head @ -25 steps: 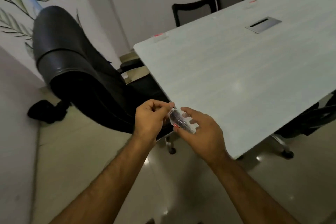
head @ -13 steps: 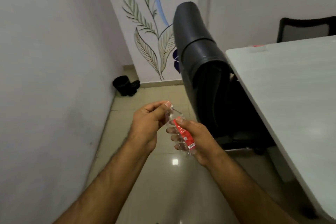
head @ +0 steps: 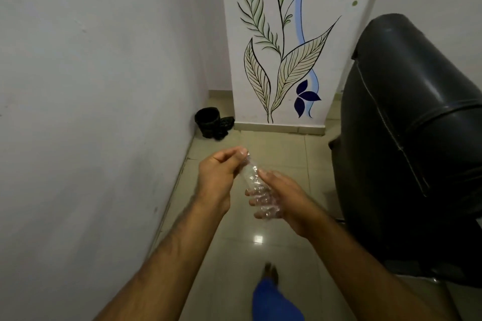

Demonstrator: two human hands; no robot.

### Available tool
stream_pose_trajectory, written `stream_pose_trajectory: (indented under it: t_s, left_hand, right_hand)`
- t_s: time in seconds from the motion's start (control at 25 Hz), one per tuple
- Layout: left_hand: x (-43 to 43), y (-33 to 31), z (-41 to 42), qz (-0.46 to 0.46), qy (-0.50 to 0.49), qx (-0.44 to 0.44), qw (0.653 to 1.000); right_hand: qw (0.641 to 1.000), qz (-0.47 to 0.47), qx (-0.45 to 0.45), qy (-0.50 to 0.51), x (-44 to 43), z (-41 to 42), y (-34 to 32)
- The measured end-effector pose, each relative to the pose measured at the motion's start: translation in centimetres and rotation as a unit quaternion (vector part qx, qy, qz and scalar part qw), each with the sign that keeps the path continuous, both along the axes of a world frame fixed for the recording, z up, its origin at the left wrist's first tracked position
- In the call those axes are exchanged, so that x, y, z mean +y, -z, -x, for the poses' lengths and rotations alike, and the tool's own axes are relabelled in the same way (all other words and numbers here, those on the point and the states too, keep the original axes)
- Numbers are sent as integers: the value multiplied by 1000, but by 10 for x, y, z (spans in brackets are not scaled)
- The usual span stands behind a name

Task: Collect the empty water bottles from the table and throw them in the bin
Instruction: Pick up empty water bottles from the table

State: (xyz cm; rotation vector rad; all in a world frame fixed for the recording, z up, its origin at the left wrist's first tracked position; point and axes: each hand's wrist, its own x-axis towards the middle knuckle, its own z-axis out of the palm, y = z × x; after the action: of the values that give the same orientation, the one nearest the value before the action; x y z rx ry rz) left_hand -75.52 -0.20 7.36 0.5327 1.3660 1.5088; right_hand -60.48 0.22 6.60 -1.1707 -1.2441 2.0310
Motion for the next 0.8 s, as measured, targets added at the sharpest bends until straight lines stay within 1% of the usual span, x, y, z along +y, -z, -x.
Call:
stream_pose_trajectory:
  t_s: [0.04,0.08,0.12,0.16,0.24,0.28,0.36,0.48,0.56,0.64,0.72,0.8]
  left_hand:
    - [26,3,10,-1,-16,19,1000]
    - [55,5,19,-3,-16,25,1000]
    - [87,7,27,-3,-1,21,1000]
    - [114,6,33,4,21,11,1000]
    - [174,5,43,28,62,10,998]
    - [200,6,46,35,74,18,996]
    - [257,10,47,45,87,46,994]
    - [349,15,38,42,128,71,988]
    - [404,18,28,62,152,91,982]
    - [464,25,14,91,212,137,963]
    - [530,35,-5,108,297,185,931]
    - [599,45,-24,104,375,221,894]
  right_hand:
    - [996,-66,-49,25,22,13,4]
    - [989,-117,-75,50,48,26,12]
    - [983,-147,-77,72,77,37,20]
    - [985,-141,-56,86,102,42,25]
    - [994,-69,9,85,161,48,31]
    - [996,-37,16,76,188,49,30]
    - [996,-5,-2,91,242,50,31]
    - [984,-3,-31,173,318,48,31]
    - [973,7,-45,227,359,41,30]
    - [955,15,-55,293,405,29,35]
    - [923,11,-71,378,453,15,48]
    - [890,5,-83,448,501,4,63]
